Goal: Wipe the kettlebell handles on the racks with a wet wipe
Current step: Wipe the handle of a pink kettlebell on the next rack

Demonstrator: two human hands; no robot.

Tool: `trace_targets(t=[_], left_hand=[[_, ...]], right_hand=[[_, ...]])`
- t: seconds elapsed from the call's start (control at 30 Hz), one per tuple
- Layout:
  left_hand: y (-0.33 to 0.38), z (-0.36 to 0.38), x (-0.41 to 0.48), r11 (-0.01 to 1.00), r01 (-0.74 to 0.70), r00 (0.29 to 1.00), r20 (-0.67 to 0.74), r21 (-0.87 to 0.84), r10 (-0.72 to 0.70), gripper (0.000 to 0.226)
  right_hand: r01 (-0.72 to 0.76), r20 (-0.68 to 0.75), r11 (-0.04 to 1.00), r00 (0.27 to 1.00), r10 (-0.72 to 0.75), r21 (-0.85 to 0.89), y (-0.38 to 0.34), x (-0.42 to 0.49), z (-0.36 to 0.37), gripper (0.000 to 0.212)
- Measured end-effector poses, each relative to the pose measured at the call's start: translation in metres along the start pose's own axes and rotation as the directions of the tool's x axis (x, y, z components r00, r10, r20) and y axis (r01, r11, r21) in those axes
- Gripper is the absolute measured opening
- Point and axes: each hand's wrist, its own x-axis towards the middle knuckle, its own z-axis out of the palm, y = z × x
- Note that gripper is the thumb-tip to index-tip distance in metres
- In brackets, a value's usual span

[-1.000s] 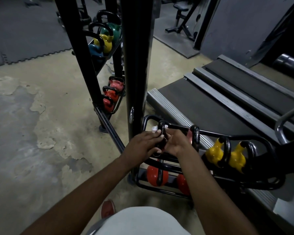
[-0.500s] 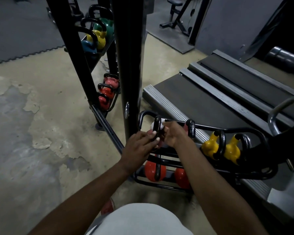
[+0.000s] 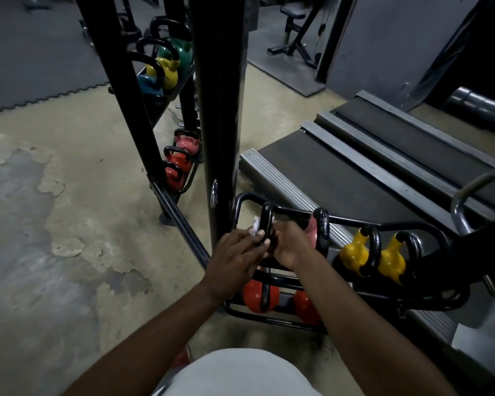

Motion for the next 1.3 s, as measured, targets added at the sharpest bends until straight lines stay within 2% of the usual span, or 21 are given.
trace_targets(t=[0.07, 0.13, 0.23, 0.33, 0.4, 0.5, 0.57, 0.63, 0.7, 0.77, 0.83, 0.9, 0.97, 1.03, 1.07, 1.1, 1.2, 1.27, 1.3], left_hand=[[0.003, 0.001, 0.001, 1.000, 0.027, 1.000, 0.006, 0.001, -0.027, 0.032], [0.003, 0.001, 0.000, 0.999, 0.046, 0.999, -0.006, -0.018, -0.046, 0.031], [0.000, 0.001, -0.004, 0.997, 0.077, 0.997, 0.006, -0.021, -0.077, 0.031], [0.005, -0.002, 0.004, 0.991, 0.123, 0.992, 0.022, -0.047, -0.123, 0.027], [0.007, -0.007, 0.016, 0.977, 0.168, 0.986, 0.025, -0.129, -0.166, 0.023], [0.003, -0.015, 0.053, 0.923, 0.297, 0.955, 0.069, -0.246, -0.289, 0.033], [-0.002, -0.017, 0.087, 0.910, 0.341, 0.936, 0.173, -0.236, -0.306, 0.041], [-0.006, -0.018, 0.121, 0.918, 0.353, 0.898, 0.339, -0.181, -0.279, 0.040], [-0.012, -0.018, 0.150, 0.933, 0.355, 0.802, 0.532, -0.060, -0.271, 0.034], [-0.015, -0.018, 0.172, 0.953, 0.283, 0.649, 0.710, 0.108, -0.273, 0.031], [-0.014, -0.019, 0.186, 0.952, 0.244, 0.508, 0.812, 0.186, -0.289, 0.029], [-0.010, -0.016, 0.195, 0.943, 0.240, 0.440, 0.839, 0.232, -0.319, 0.033], [-0.008, -0.012, 0.198, 0.935, 0.213, 0.404, 0.846, 0.283, -0.348, 0.039], [-0.009, -0.009, 0.200, 0.916, 0.256, 0.386, 0.836, 0.310, -0.391, 0.041], [-0.011, -0.006, 0.200, 0.910, 0.291, 0.380, 0.837, 0.296, -0.394, 0.040], [-0.012, -0.005, 0.200, 0.895, 0.354, 0.394, 0.824, 0.271, -0.406, 0.038], [-0.012, -0.009, 0.201, 0.844, 0.502, 0.416, 0.803, 0.189, -0.427, 0.032], [-0.012, -0.011, 0.202, 0.822, 0.545, 0.399, 0.812, 0.163, -0.425, 0.033], [-0.014, -0.012, 0.203, 0.788, 0.598, 0.356, 0.831, 0.149, -0.428, 0.035]], right_hand=[[-0.036, -0.013, 0.995, 0.999, 0.037, 0.090, -0.013, 0.004, 0.007, 0.025], [-0.028, -0.005, 0.998, 1.000, 0.029, 0.057, -0.011, 0.003, 0.006, 0.025], [0.065, 0.029, 0.997, 0.998, -0.064, -0.038, 0.006, -0.009, -0.013, 0.018], [0.199, -0.058, 0.977, 0.977, -0.203, -0.071, 0.008, -0.009, -0.017, 0.014], [0.266, -0.077, 0.954, 0.957, -0.278, -0.141, 0.013, -0.012, -0.016, 0.016], [0.336, -0.010, 0.931, 0.940, -0.341, -0.145, 0.027, -0.026, -0.018, 0.012], [0.349, -0.011, 0.928, 0.936, -0.353, -0.129, 0.023, -0.028, -0.015, 0.011], [0.364, -0.035, 0.922, 0.928, -0.372, -0.131, 0.018, -0.029, -0.011, 0.014], [0.396, -0.050, 0.885, 0.906, -0.420, -0.245, 0.025, -0.038, -0.010, 0.018], [0.429, -0.046, 0.750, 0.853, -0.519, -0.504, 0.037, -0.051, -0.011, 0.014], [0.478, -0.020, 0.568, 0.754, -0.657, -0.670, 0.044, -0.053, -0.010, 0.011], [0.534, 0.041, 0.392, 0.628, -0.777, -0.749, 0.040, -0.047, -0.006, 0.014], [0.525, 0.199, 0.127, 0.521, -0.830, -0.842, 0.042, -0.041, -0.002, 0.019], [0.354, 0.407, -0.257, 0.466, -0.786, -0.899, 0.049, -0.041, 0.000, 0.026], [0.247, 0.474, -0.405, 0.478, -0.739, -0.880, 0.045, -0.042, 0.001, 0.029], [0.159, 0.505, -0.497, 0.489, -0.711, -0.853, 0.037, -0.040, 0.005, 0.030], [-0.012, 0.498, -0.596, 0.536, -0.682, -0.803, 0.003, -0.033, 0.024, 0.022], [-0.036, 0.511, -0.698, 0.655, -0.557, -0.715, 0.001, -0.038, 0.038, 0.024], [-0.035, 0.503, -0.753, 0.724, -0.472, -0.657, 0.008, -0.041, 0.044, 0.030]])
